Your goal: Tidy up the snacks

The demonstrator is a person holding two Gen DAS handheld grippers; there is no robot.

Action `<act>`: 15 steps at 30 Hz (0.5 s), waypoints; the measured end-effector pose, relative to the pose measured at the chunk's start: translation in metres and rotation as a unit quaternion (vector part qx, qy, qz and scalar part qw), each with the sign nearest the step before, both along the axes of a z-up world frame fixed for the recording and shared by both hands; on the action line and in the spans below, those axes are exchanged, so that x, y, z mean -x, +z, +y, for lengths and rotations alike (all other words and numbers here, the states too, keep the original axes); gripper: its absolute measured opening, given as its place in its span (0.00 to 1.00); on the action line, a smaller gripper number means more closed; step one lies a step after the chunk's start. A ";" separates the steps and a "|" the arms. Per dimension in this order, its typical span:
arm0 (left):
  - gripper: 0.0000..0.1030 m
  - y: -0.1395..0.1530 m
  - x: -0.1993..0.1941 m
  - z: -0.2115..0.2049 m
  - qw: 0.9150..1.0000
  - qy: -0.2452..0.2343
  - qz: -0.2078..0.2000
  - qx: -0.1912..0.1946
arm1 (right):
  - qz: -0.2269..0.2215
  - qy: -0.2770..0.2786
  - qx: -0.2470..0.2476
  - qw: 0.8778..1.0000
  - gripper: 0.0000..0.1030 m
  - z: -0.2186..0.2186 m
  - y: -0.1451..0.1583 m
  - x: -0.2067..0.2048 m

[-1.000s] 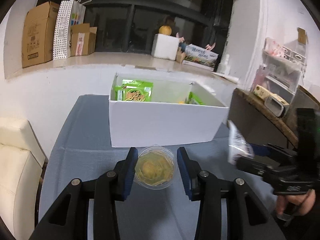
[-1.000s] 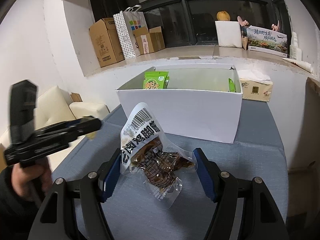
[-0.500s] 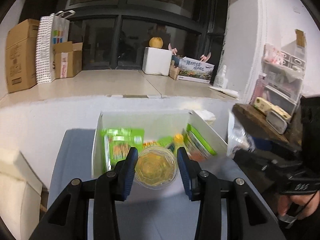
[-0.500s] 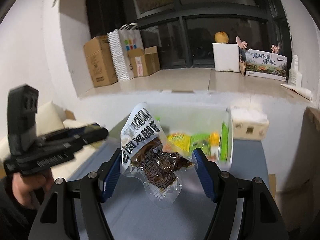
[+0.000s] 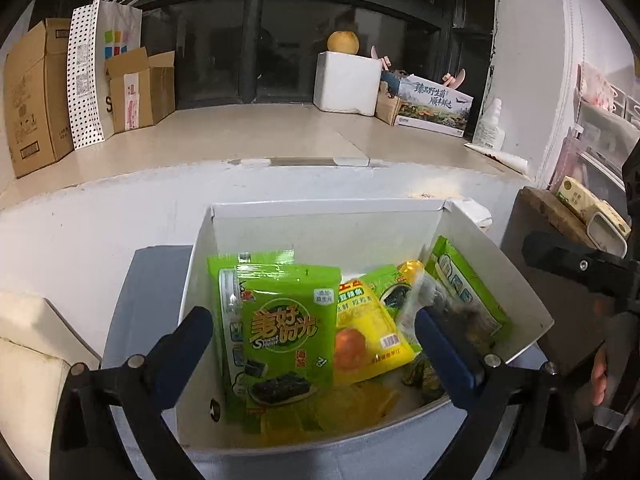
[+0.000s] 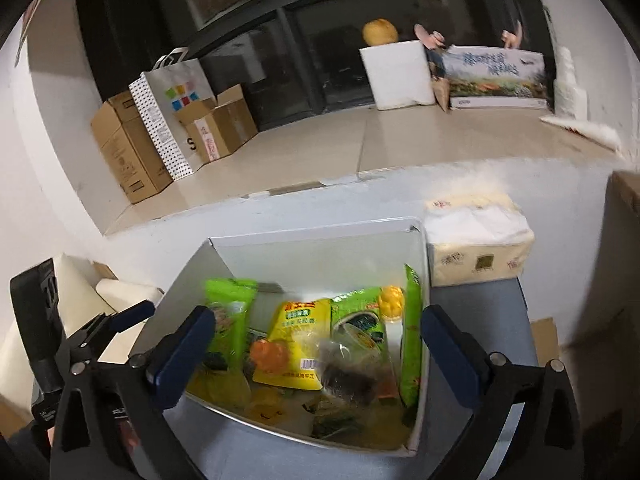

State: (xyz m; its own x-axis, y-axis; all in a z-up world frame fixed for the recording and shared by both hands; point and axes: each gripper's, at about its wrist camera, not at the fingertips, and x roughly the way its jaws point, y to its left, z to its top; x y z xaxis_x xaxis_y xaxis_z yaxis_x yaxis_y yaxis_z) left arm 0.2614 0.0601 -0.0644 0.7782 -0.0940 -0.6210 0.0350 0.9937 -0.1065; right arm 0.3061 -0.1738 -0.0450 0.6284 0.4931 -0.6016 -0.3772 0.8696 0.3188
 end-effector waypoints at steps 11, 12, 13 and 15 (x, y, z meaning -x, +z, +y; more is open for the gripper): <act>1.00 0.008 0.004 -0.006 1.000 0.016 0.022 -0.007 | -0.006 0.025 0.036 0.999 1.00 0.013 0.002 0.011; 1.00 0.010 0.007 -0.005 1.000 0.014 0.018 -0.005 | -0.005 0.028 0.040 0.999 1.00 0.015 0.003 0.012; 1.00 0.011 0.007 -0.004 1.000 0.013 0.018 -0.006 | -0.008 0.031 0.047 0.998 1.00 0.016 0.005 0.014; 1.00 0.013 0.010 -0.002 0.999 0.029 0.022 -0.017 | -0.010 0.028 0.063 0.998 1.00 0.018 0.008 0.018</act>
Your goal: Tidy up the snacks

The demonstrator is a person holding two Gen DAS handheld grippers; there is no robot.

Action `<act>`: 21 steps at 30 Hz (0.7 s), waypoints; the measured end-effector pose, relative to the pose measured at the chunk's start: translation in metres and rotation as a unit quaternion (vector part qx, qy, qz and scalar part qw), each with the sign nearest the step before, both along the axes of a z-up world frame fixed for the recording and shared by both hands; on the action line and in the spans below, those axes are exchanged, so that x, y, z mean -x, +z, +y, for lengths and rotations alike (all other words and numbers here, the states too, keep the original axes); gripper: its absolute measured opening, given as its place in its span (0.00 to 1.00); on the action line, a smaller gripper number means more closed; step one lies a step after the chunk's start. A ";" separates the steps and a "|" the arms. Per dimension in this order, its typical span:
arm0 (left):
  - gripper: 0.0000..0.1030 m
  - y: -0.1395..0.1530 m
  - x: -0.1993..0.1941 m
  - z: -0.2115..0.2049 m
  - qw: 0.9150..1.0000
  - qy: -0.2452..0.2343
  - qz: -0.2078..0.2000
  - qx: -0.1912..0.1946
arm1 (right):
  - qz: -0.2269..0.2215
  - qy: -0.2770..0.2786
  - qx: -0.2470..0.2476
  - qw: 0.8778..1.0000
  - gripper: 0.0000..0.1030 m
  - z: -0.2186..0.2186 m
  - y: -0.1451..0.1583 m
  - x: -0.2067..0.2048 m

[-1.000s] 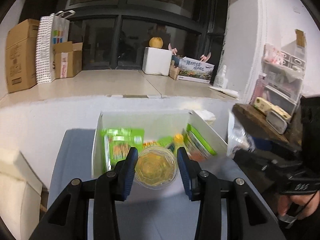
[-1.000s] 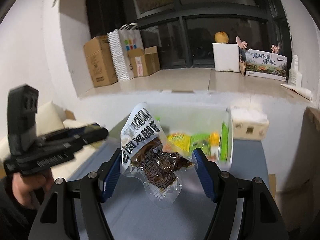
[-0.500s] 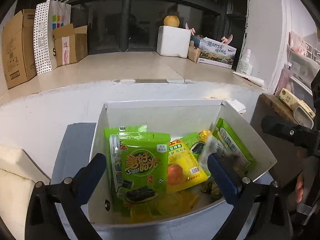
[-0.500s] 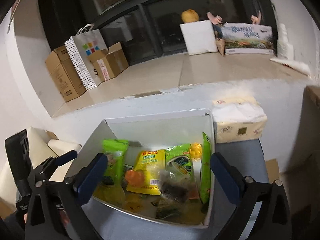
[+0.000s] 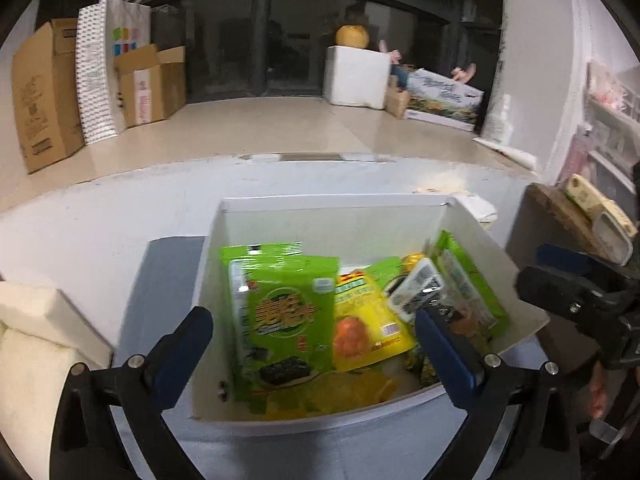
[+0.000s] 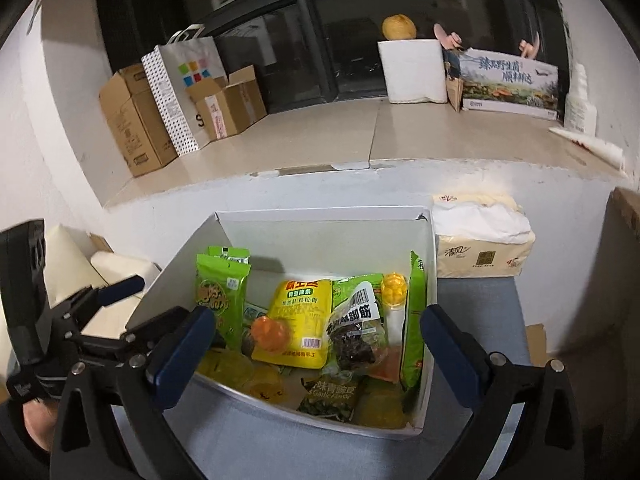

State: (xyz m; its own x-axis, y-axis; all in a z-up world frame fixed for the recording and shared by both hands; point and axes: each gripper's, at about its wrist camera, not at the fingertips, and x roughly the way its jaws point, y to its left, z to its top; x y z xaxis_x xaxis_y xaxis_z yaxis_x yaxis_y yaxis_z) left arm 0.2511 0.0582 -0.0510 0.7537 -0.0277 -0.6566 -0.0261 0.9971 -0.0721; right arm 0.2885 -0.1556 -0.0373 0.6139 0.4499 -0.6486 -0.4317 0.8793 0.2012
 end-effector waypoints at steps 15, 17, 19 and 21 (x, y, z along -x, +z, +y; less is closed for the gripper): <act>1.00 0.049 0.149 -0.028 0.999 0.024 -0.020 -0.029 | -0.030 -0.015 0.015 0.999 1.00 -0.021 0.046 0.151; 1.00 0.058 0.170 -0.033 0.999 0.021 -0.027 -0.022 | -0.029 -0.026 -0.006 0.999 1.00 -0.032 0.054 0.170; 1.00 0.064 0.183 -0.038 0.998 0.031 -0.035 -0.035 | -0.032 -0.034 -0.013 0.999 1.00 -0.040 0.060 0.185; 1.00 0.067 0.189 -0.041 0.998 0.030 -0.034 -0.032 | -0.033 -0.037 -0.007 0.999 1.00 -0.041 0.062 0.192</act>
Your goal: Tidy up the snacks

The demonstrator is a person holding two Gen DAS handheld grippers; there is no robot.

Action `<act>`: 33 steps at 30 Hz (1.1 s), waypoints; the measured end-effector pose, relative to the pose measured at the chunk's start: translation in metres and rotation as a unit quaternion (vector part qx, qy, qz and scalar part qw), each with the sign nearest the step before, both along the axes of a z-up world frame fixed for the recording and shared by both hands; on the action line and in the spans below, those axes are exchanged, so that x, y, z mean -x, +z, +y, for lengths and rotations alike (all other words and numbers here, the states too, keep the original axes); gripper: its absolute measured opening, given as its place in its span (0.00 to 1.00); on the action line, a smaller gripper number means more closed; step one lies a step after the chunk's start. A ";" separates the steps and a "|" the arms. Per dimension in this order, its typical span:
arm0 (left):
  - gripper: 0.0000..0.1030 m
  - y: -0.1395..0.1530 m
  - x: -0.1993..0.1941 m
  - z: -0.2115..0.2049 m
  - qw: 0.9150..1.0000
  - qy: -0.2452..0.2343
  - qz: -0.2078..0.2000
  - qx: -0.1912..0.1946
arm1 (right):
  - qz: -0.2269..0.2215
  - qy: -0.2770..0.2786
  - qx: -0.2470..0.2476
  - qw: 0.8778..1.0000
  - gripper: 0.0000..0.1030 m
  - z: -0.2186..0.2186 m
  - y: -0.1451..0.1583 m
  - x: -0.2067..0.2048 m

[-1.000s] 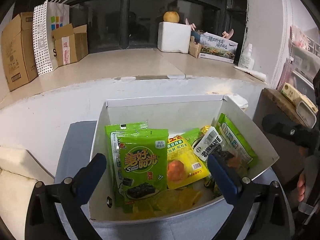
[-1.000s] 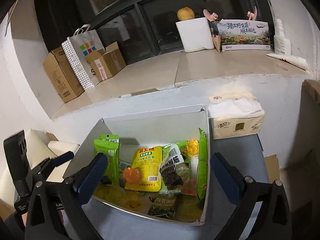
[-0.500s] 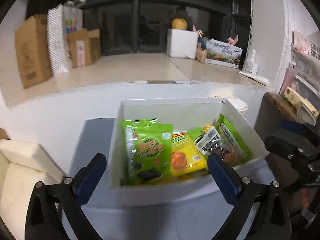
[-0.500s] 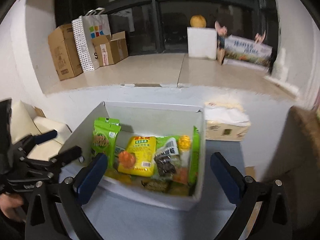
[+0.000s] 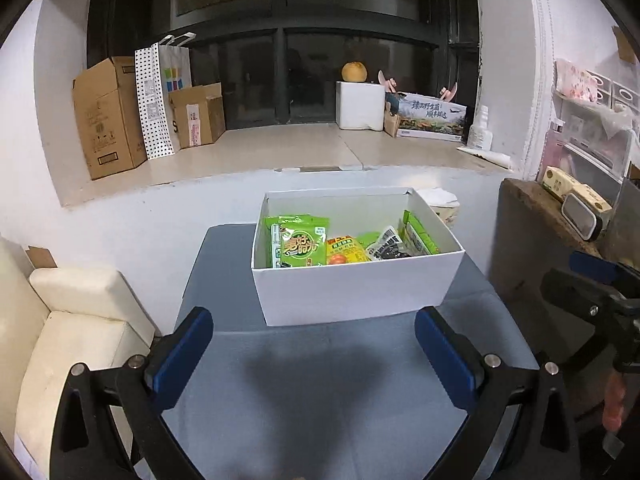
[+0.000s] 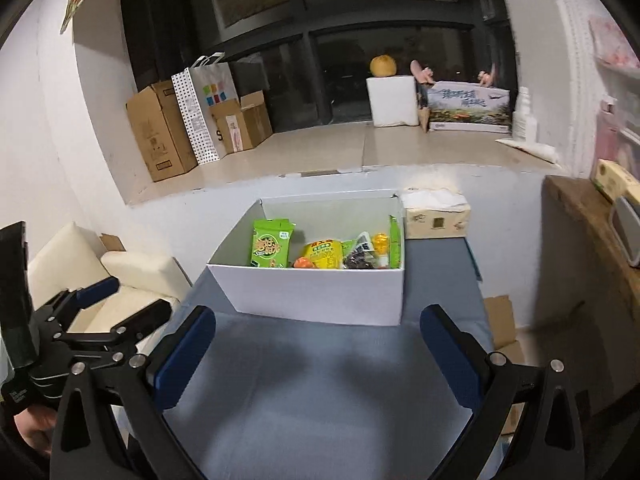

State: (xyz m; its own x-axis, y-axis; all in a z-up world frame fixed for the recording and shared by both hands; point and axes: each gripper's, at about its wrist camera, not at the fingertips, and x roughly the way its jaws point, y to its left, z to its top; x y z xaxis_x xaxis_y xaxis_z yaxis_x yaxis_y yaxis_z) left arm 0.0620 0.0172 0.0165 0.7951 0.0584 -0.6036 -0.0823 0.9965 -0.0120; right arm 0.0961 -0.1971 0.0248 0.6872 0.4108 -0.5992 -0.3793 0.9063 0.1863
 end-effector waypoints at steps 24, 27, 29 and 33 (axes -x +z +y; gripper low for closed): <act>1.00 0.015 0.013 -0.004 1.000 -0.012 -0.005 0.027 | 0.005 -0.003 0.006 1.000 1.00 -0.006 0.008 0.016; 1.00 0.014 0.012 -0.006 1.000 -0.012 -0.003 0.026 | 0.006 -0.002 0.006 1.000 1.00 -0.005 0.008 0.017; 1.00 0.014 0.012 -0.006 1.000 -0.012 -0.002 0.028 | 0.008 -0.001 0.005 1.000 1.00 -0.005 0.007 0.018; 1.00 0.014 0.012 -0.005 1.000 -0.012 -0.001 0.027 | 0.009 0.001 0.005 1.000 1.00 -0.004 0.006 0.018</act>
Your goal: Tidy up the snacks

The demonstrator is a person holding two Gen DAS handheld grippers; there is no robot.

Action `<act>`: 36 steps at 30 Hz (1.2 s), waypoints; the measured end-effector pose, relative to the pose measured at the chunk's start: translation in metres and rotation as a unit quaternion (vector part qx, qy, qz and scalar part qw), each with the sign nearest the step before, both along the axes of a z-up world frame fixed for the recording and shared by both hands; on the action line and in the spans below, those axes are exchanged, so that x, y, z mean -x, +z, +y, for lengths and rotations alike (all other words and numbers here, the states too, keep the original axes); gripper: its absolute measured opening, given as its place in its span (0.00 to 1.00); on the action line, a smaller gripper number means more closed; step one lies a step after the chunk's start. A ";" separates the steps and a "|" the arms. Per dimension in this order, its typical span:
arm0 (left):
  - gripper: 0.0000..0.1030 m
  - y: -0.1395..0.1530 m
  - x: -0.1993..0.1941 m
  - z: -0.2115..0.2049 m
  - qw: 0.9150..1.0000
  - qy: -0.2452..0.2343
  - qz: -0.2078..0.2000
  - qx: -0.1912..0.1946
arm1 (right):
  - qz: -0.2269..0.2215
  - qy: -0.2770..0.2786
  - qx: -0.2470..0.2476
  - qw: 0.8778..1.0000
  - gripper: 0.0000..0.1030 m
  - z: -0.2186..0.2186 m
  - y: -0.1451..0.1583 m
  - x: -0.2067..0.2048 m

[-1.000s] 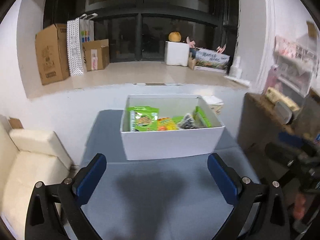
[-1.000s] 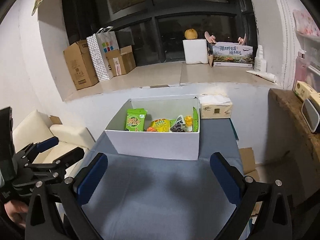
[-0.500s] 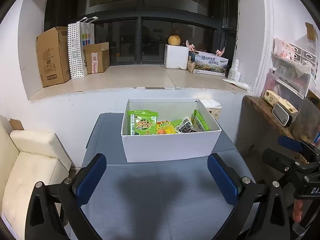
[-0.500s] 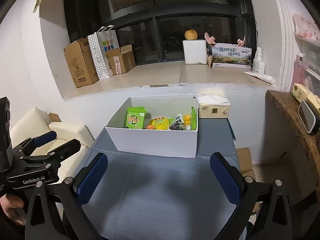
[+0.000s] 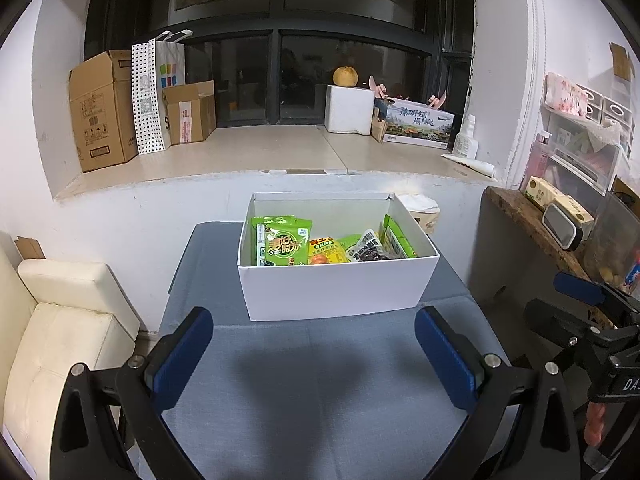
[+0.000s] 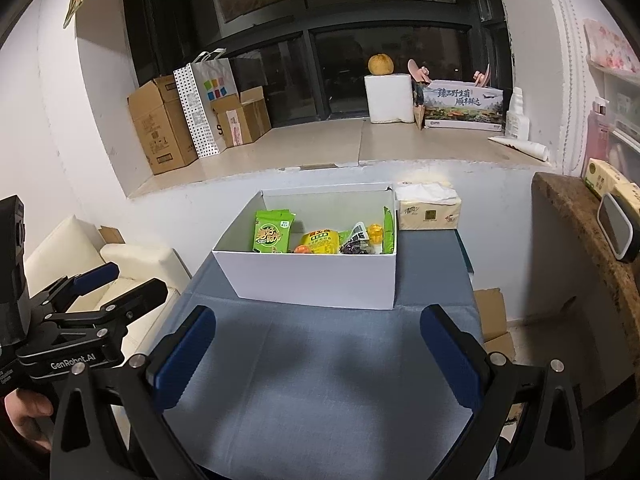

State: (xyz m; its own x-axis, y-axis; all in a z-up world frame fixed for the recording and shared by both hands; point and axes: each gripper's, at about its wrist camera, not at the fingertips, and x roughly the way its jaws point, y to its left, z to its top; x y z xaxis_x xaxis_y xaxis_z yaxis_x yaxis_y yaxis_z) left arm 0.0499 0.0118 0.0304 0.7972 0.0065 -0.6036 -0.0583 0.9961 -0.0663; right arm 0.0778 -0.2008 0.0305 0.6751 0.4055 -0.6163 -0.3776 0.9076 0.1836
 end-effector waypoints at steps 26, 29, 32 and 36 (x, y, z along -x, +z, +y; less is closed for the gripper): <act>1.00 0.000 0.003 -0.003 1.000 0.000 0.002 -0.003 | 0.005 0.001 0.003 1.000 1.00 0.002 -0.001 0.002; 1.00 0.000 0.003 -0.004 1.000 0.000 0.002 -0.002 | 0.005 0.000 0.003 1.000 1.00 0.003 -0.002 0.003; 1.00 -0.001 0.003 -0.003 1.000 0.000 0.003 -0.003 | 0.006 0.001 0.003 1.000 1.00 0.003 -0.002 0.003; 1.00 0.000 0.003 -0.003 1.000 0.000 0.003 -0.003 | 0.006 0.000 0.003 1.000 1.00 0.003 -0.002 0.004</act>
State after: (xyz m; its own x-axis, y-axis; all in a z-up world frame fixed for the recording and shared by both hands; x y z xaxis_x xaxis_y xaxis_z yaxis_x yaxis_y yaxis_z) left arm 0.0472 0.0083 0.0301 0.7939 0.0088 -0.6080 -0.0577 0.9965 -0.0609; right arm 0.0742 -0.1977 0.0281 0.6669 0.4017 -0.6276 -0.3758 0.9086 0.1823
